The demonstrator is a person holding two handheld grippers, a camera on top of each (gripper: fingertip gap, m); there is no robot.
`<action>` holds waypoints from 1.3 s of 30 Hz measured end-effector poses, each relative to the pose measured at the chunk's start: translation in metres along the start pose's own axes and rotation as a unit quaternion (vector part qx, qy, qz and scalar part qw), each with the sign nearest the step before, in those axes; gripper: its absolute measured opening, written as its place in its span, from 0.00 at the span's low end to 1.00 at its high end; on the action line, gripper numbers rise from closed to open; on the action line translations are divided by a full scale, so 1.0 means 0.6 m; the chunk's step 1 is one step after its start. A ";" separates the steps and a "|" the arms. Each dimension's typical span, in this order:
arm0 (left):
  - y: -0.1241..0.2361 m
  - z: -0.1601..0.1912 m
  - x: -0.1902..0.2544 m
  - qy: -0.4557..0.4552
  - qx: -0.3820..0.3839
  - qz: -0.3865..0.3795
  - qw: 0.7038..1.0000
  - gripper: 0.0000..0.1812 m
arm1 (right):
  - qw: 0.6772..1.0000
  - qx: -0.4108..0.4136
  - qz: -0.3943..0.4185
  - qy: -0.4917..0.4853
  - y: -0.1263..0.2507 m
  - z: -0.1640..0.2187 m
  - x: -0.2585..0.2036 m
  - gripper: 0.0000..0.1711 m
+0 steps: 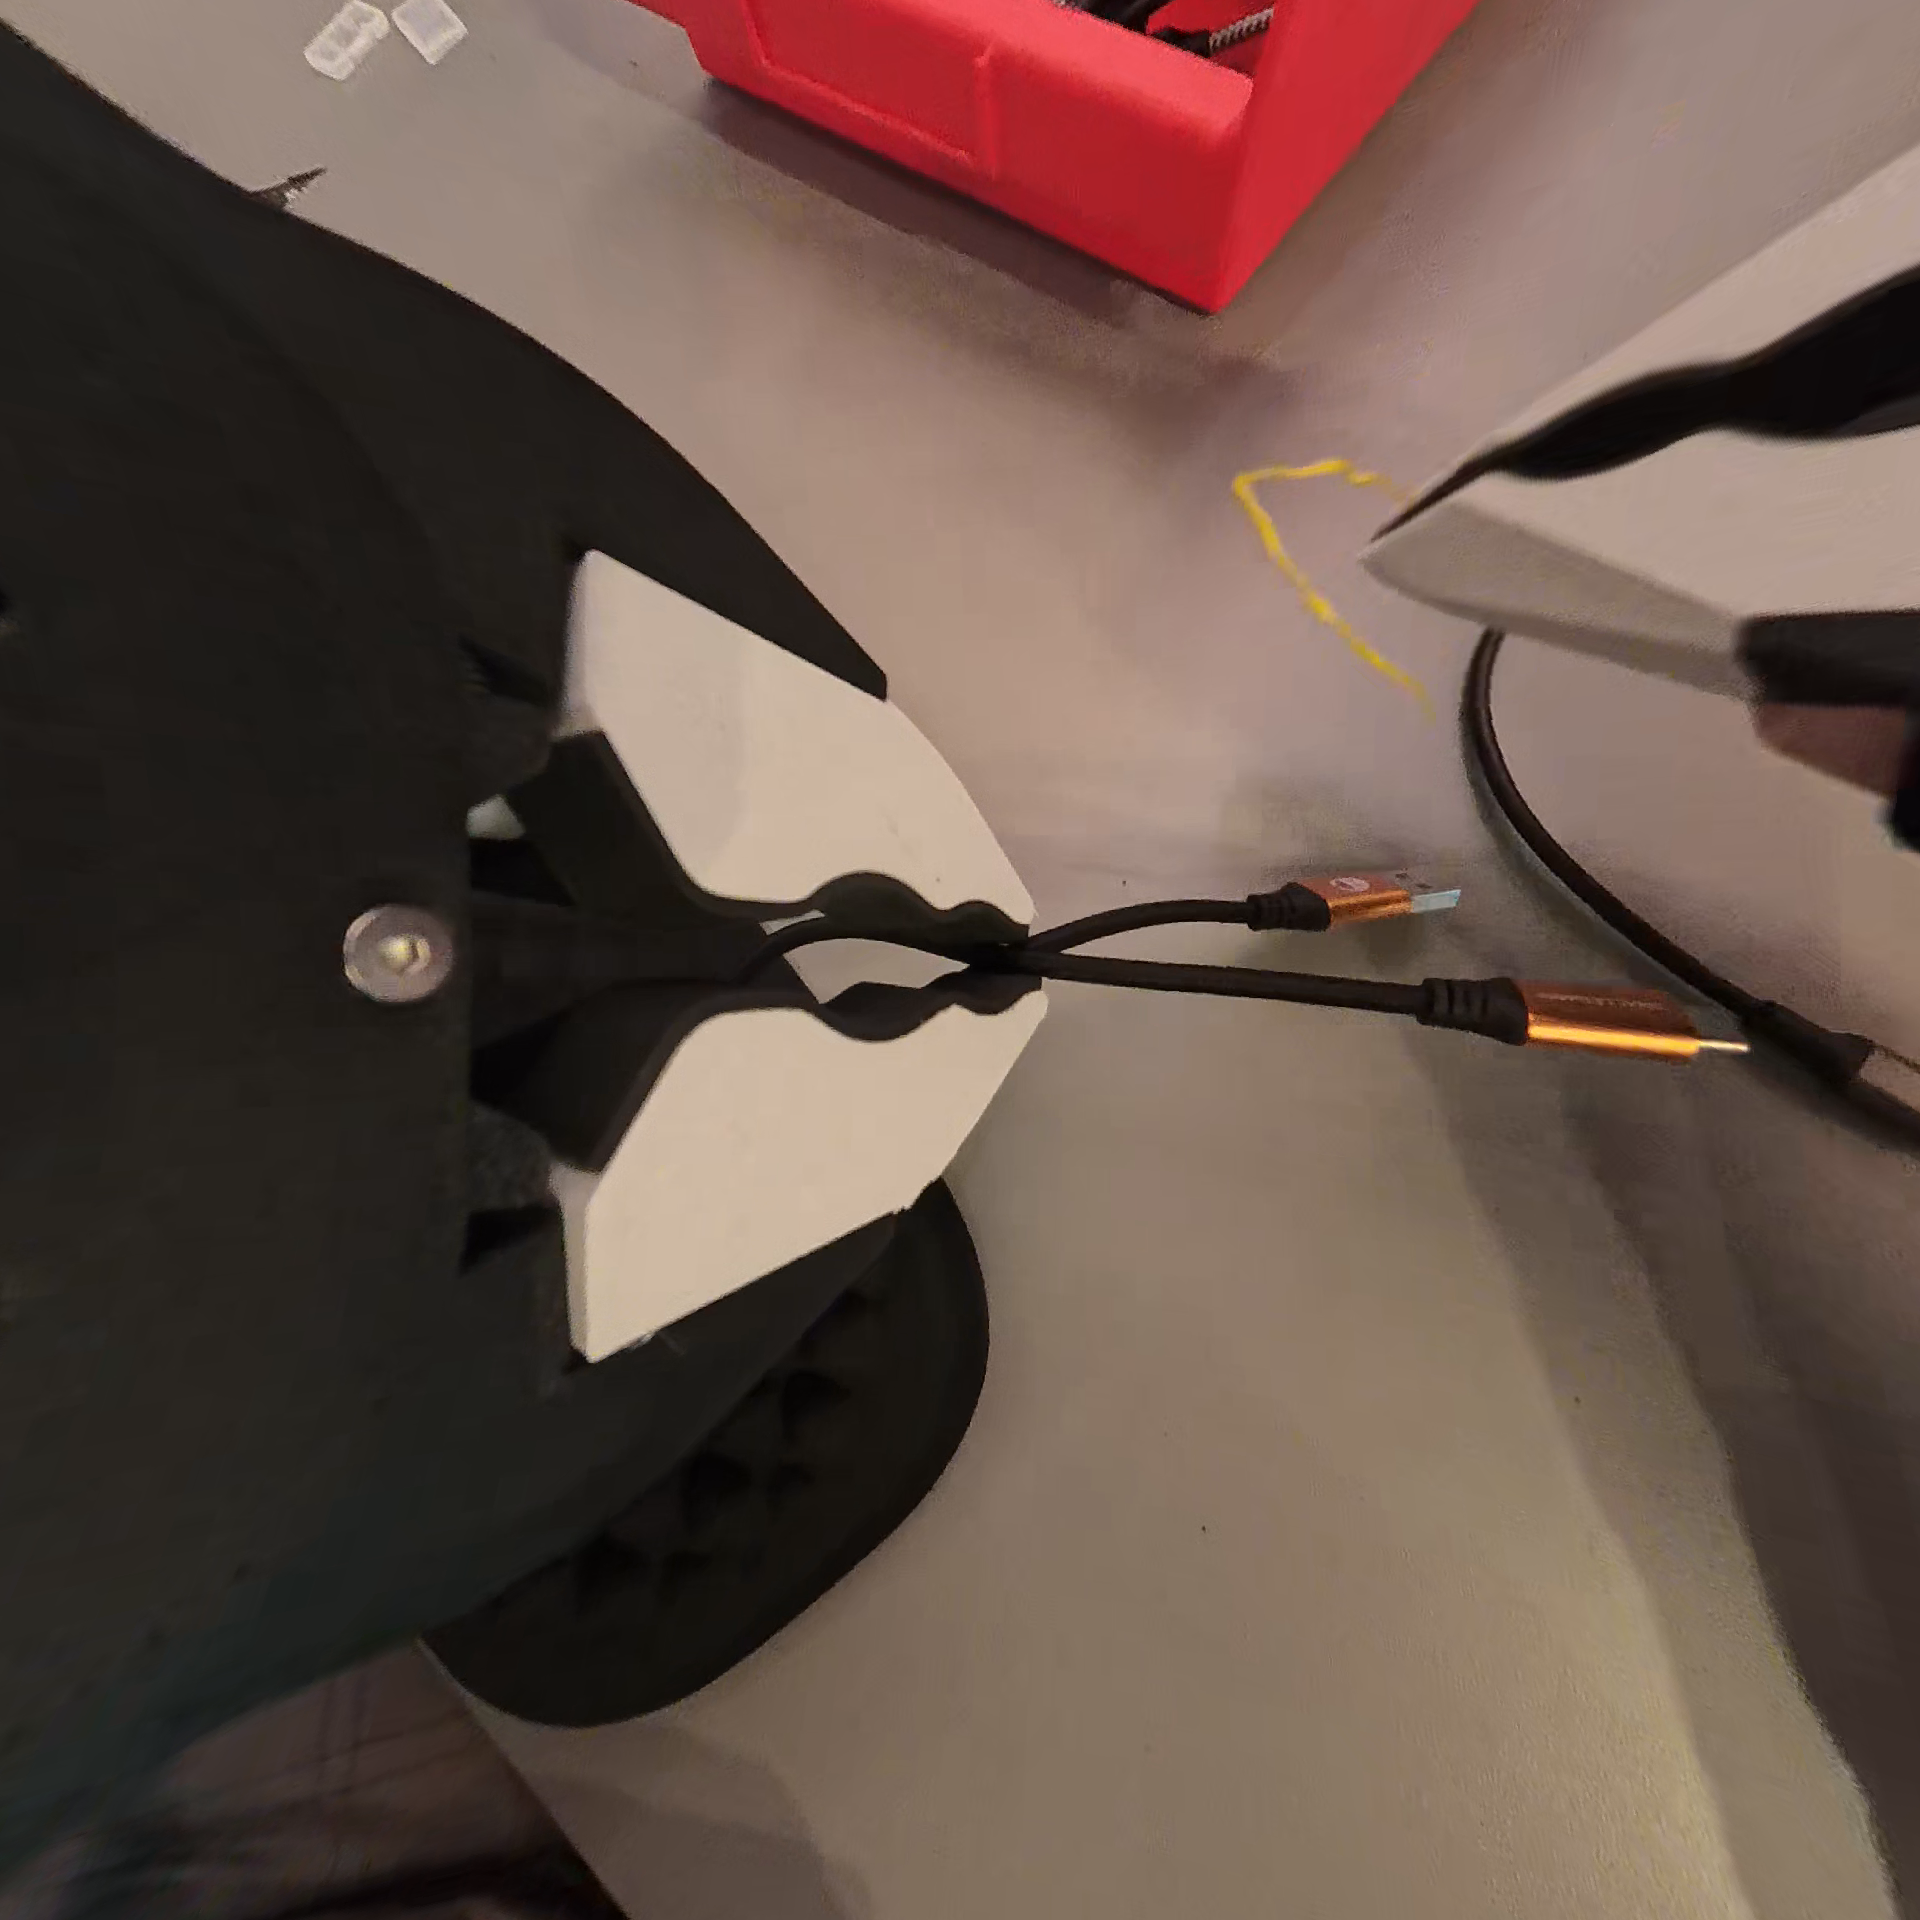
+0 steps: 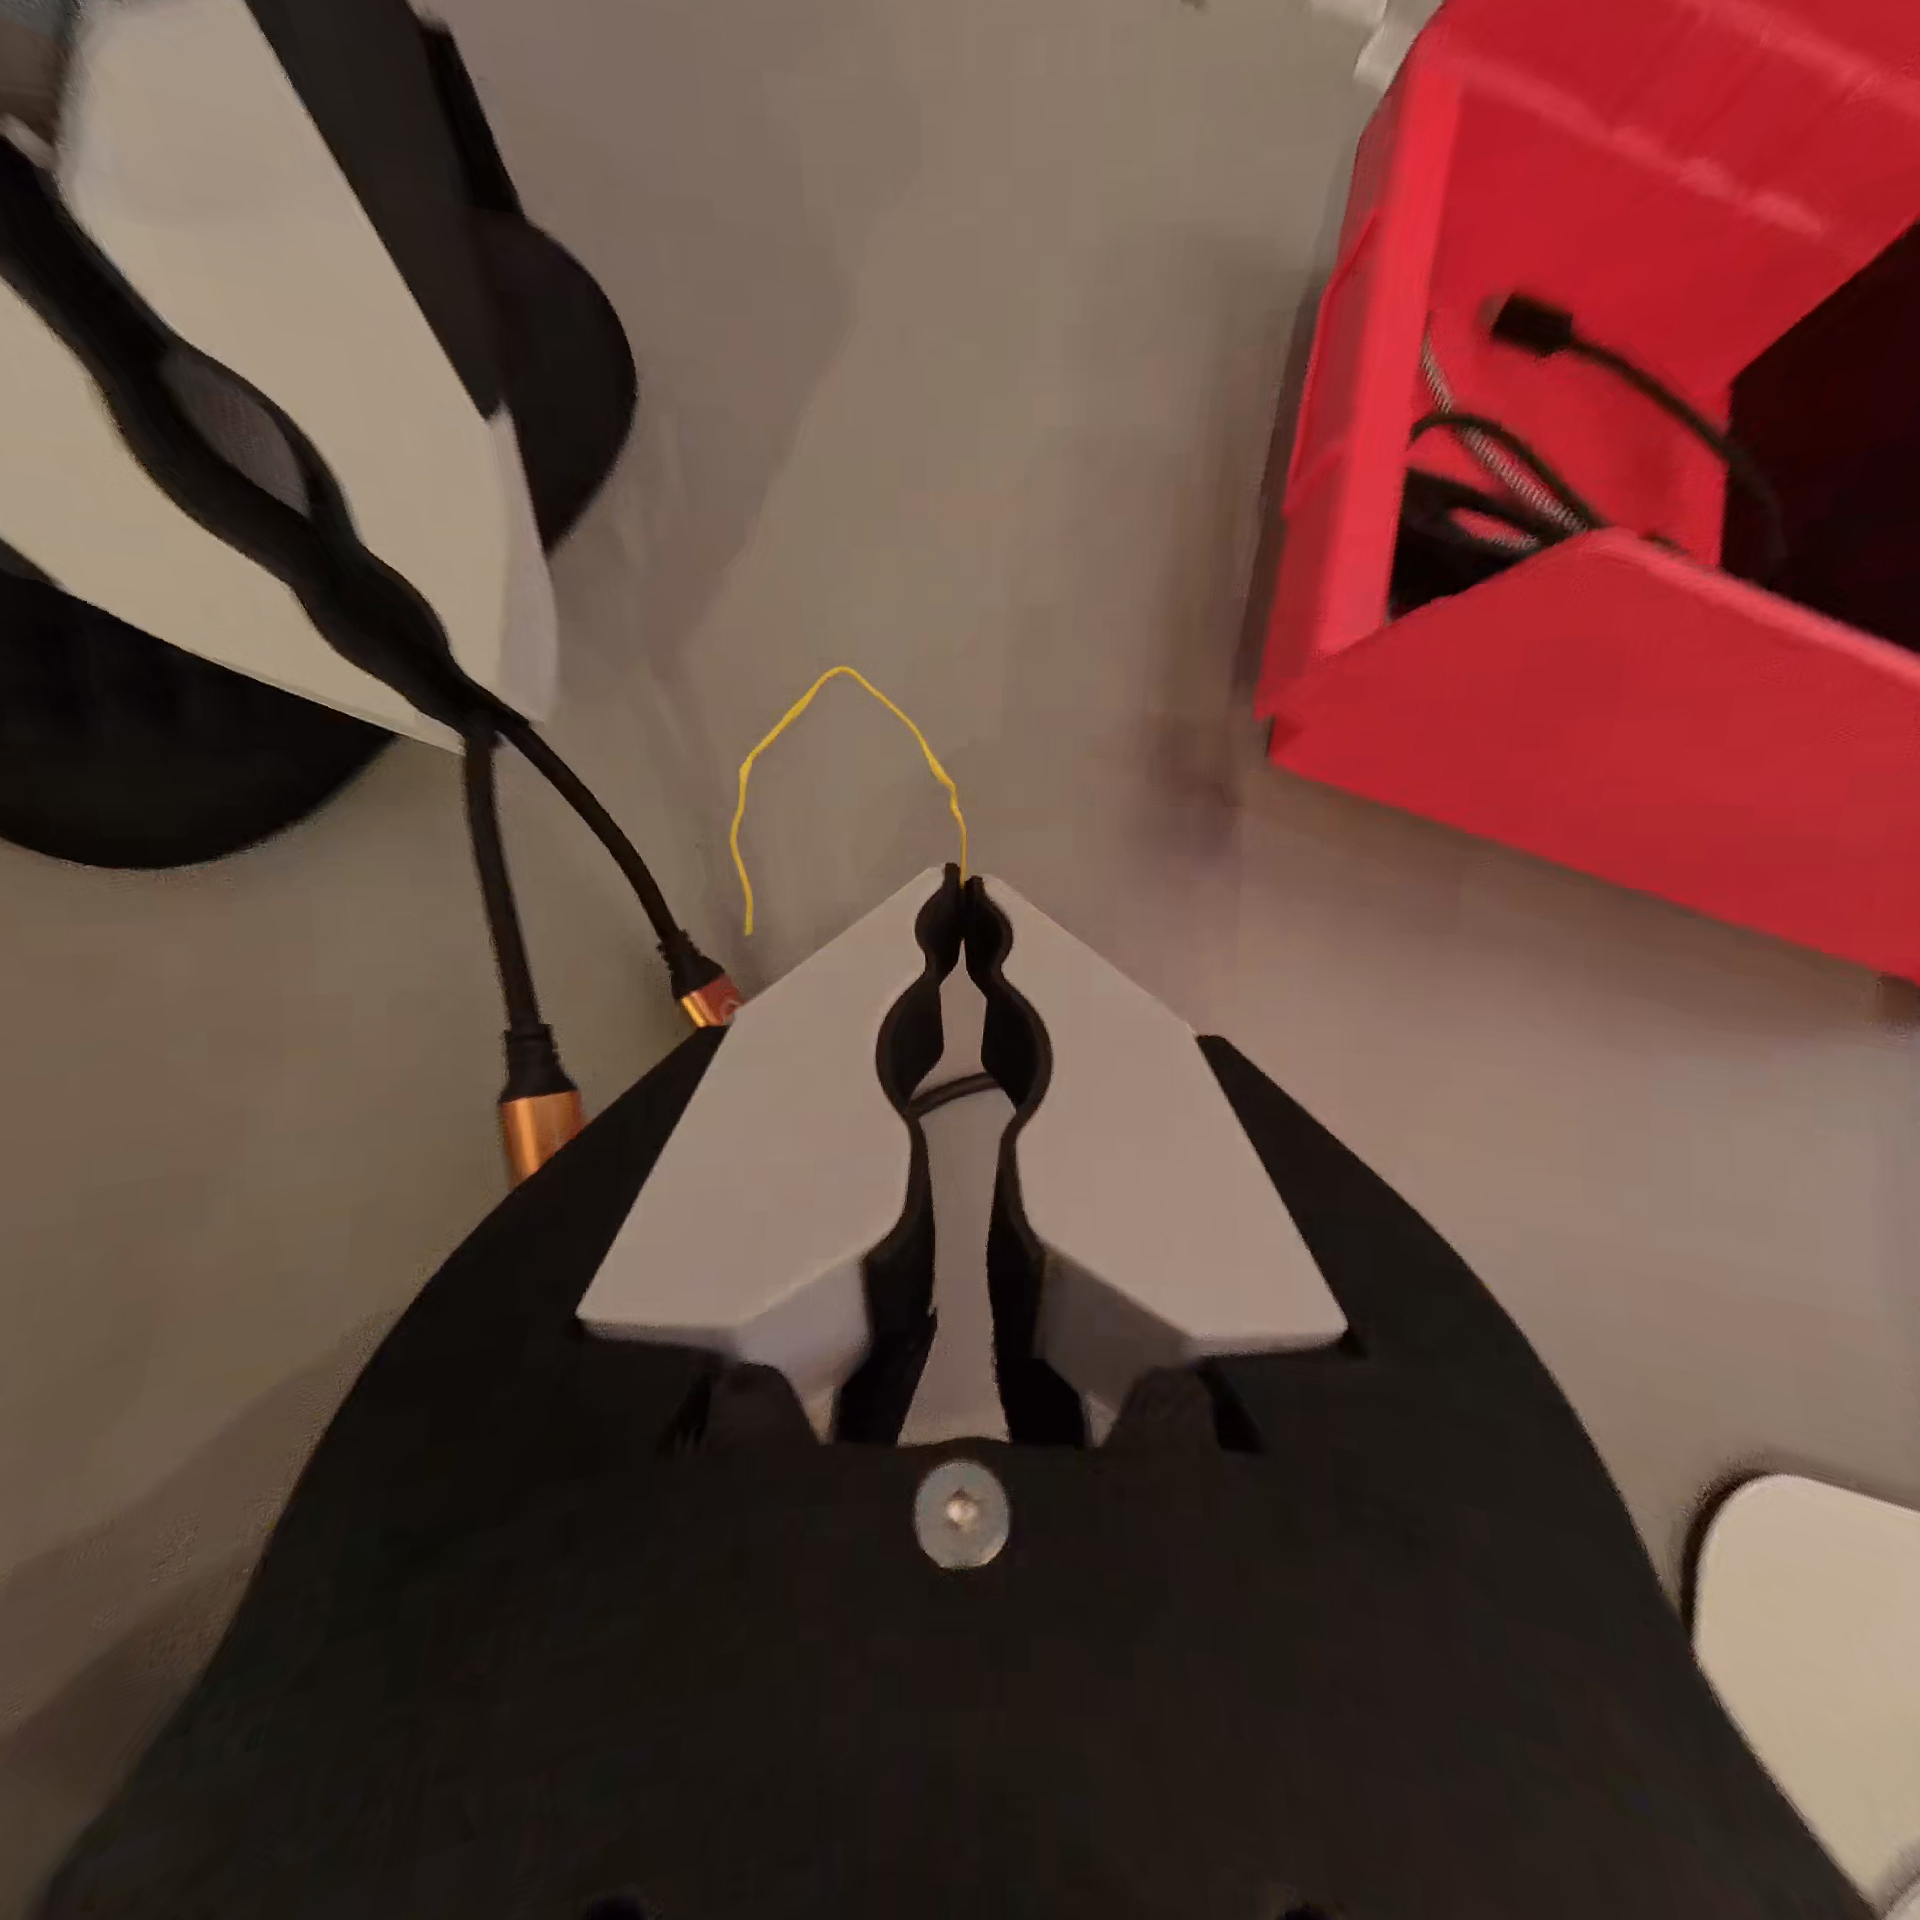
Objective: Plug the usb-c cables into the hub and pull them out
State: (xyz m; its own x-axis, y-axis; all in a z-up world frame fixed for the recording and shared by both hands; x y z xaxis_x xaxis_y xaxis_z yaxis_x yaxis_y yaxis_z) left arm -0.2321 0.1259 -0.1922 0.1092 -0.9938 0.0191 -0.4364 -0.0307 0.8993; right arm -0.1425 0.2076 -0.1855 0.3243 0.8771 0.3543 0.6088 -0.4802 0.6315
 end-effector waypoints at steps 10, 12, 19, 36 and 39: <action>-0.023 0.004 0.005 -0.016 -0.016 0.002 1.000 0.03 | 0.999 -0.051 0.006 0.014 -0.043 0.033 -0.014 0.11; -0.025 0.005 0.005 -0.015 -0.015 0.003 1.000 0.03 | 0.998 -0.054 0.014 0.011 -0.038 0.036 -0.005 0.16; -0.022 0.007 -0.001 -0.009 -0.005 0.007 1.000 0.03 | 0.995 -0.007 -0.074 0.067 0.018 0.025 -0.024 0.09; -0.031 0.011 0.005 -0.046 -0.006 0.017 0.999 0.03 | 0.978 -0.021 -0.163 0.127 -0.010 0.031 -0.102 0.00; -0.030 0.010 0.001 -0.044 -0.007 0.010 0.999 0.03 | 0.979 -0.023 -0.163 0.119 -0.006 0.030 -0.097 0.00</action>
State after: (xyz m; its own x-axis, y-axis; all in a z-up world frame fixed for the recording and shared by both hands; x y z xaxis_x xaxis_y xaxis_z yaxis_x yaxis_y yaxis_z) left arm -0.2298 0.1252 -0.2108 0.0217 -0.9998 -0.0016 -0.4243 -0.0106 0.9055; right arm -0.1506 0.1582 -0.2206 -0.0627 0.9590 0.2764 0.6169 -0.1805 0.7661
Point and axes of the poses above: each gripper's, where its closed fingertips meet, y back along the fingers, z out of its underside, x = y × z across the jaws, the point moved 5 cm from there along y, back along the fingers, and after that the axes turned 15 degrees about z, right-handed, at the moved point
